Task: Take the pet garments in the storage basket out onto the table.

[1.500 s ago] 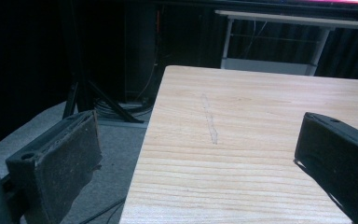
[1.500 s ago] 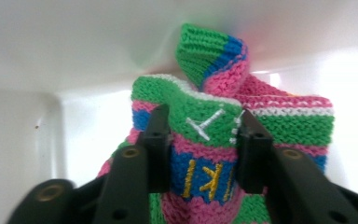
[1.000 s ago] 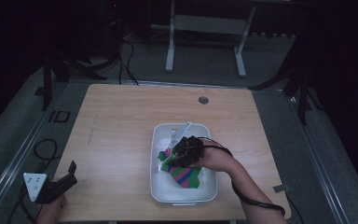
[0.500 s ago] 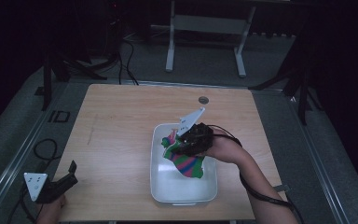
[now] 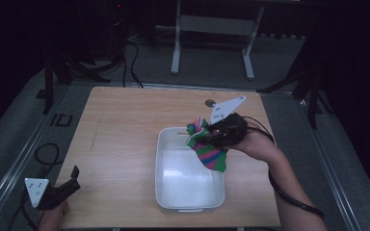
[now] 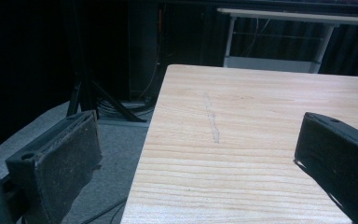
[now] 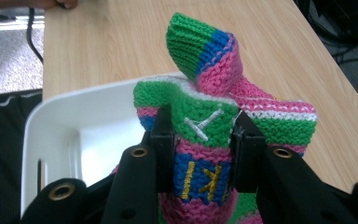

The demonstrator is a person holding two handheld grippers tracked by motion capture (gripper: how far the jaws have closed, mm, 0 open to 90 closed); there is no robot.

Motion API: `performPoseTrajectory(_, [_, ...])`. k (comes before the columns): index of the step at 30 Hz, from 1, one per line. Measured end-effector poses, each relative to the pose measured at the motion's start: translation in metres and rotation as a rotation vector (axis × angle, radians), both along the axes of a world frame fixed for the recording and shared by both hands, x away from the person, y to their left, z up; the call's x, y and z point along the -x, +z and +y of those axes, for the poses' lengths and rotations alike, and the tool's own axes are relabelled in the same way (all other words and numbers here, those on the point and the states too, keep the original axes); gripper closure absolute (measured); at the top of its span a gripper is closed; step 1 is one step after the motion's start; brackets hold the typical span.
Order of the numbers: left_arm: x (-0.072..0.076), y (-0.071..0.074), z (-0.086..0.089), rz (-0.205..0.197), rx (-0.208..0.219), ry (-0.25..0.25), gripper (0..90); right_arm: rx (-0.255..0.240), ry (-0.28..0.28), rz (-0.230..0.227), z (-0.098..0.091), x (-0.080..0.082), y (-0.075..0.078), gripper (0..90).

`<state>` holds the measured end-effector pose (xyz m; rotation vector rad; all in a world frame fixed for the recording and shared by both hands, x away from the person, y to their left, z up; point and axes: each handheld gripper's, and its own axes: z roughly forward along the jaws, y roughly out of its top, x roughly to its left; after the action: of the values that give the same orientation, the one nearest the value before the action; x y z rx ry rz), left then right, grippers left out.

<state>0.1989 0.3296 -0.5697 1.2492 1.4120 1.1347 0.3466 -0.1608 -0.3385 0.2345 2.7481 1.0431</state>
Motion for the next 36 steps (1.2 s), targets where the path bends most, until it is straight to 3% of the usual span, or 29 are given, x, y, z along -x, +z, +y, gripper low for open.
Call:
performPoseTrajectory(9, [0.0, 0.0, 0.0, 0.001, -0.005, -0.001, 1.0, 0.011, -0.099, -0.003, -0.049, -0.004, -0.005, 67.7])
performPoseTrajectory(21, [0.0, 0.0, 0.0, 0.001, -0.004, -0.002, 0.9, 0.021, -0.229, 0.008, -0.119, -0.001, -0.03, 67.5])
performPoseTrajectory(28, [0.0, 0.0, -0.001, 0.001, -0.007, -0.002, 0.9, 0.01, -0.283, 0.019, -0.145, 0.007, -0.052, 67.2])
performPoseTrajectory(36, [0.001, 0.0, -0.001, 0.0, -0.007, -0.006, 0.9, -0.002, -0.343, 0.059, -0.162, 0.009, -0.09, 67.1])
